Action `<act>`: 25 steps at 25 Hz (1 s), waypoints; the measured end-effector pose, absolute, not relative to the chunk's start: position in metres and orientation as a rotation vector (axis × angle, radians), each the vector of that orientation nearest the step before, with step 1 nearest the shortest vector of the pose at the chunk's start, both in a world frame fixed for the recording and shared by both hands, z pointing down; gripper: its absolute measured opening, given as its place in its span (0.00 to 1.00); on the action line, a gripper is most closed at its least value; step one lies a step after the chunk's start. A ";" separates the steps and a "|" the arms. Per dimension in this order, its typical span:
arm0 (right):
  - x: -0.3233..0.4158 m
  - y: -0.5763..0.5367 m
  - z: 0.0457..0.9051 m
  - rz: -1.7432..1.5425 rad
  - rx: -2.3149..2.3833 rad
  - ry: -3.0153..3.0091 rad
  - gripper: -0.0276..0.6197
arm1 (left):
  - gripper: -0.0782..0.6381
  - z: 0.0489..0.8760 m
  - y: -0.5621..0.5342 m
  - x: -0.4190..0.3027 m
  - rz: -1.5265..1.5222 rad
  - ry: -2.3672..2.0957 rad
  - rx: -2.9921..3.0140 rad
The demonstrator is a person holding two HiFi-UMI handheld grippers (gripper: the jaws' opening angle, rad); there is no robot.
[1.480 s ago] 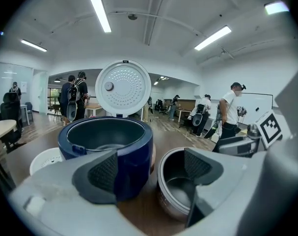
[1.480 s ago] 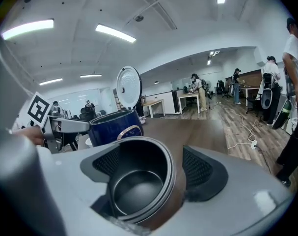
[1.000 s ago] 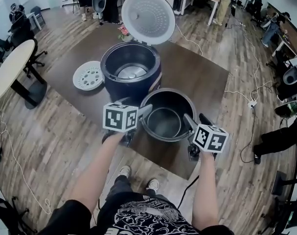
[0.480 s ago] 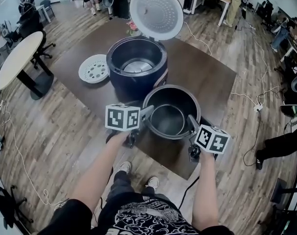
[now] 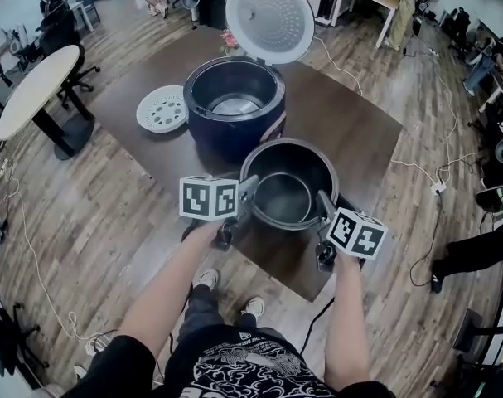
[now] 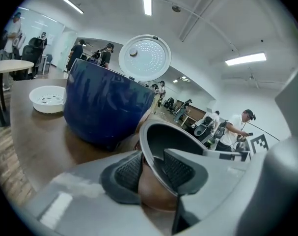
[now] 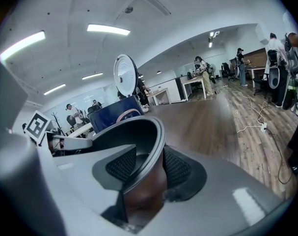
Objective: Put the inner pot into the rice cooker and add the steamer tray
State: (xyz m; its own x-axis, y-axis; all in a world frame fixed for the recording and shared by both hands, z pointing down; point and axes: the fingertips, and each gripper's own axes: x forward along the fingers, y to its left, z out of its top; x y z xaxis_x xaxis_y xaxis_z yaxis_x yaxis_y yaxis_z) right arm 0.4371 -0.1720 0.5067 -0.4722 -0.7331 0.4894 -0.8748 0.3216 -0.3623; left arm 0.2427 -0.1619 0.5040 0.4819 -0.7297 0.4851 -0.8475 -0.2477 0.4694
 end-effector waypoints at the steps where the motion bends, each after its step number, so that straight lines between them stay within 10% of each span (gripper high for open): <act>1: 0.439 -0.171 0.507 0.866 1.464 -2.346 0.31 | 0.31 0.504 -0.161 0.244 0.210 -1.301 2.026; 25: 0.451 -0.177 0.399 0.581 1.539 -2.472 0.28 | 0.29 0.406 -0.162 0.254 0.101 -1.360 2.172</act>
